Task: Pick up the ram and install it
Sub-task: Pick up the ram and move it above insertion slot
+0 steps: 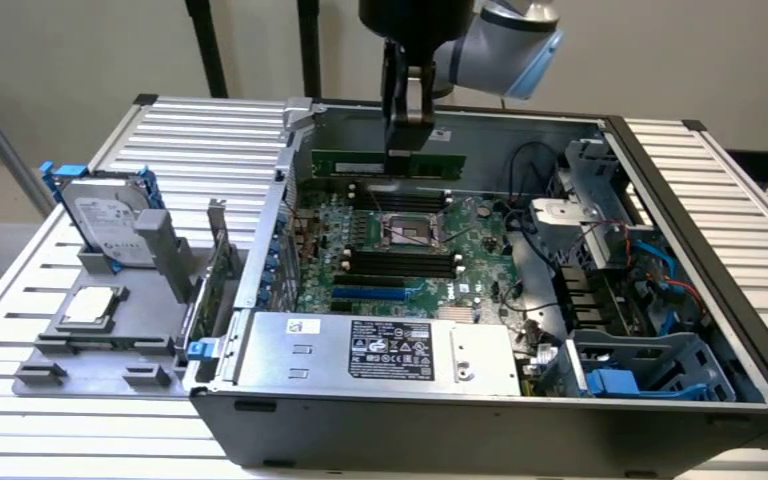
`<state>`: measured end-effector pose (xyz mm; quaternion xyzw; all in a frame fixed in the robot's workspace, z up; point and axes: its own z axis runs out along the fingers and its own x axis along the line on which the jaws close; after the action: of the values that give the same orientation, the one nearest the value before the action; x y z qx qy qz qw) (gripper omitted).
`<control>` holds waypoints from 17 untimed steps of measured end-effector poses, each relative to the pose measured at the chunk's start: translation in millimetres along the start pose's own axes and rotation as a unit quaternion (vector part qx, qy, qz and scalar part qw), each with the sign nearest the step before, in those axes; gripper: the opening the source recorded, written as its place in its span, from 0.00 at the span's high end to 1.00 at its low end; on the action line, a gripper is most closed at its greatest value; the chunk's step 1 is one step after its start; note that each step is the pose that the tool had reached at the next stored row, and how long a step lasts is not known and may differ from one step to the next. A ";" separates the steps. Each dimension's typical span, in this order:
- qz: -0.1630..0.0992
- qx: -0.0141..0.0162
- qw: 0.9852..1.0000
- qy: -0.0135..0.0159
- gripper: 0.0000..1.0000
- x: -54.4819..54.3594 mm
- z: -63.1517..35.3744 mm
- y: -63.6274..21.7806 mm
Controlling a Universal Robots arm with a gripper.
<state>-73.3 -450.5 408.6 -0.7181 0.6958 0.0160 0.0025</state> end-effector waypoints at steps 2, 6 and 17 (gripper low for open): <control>0.000 0.000 1.000 0.000 0.86 -5.1 2.4 -4.2; 0.000 0.000 1.000 0.000 0.86 -14.7 7.9 -13.2; 0.003 0.000 1.000 -0.001 0.86 -29.4 26.3 -35.7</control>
<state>-39.0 -419.4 382.4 -0.7159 0.6980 0.0169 0.0031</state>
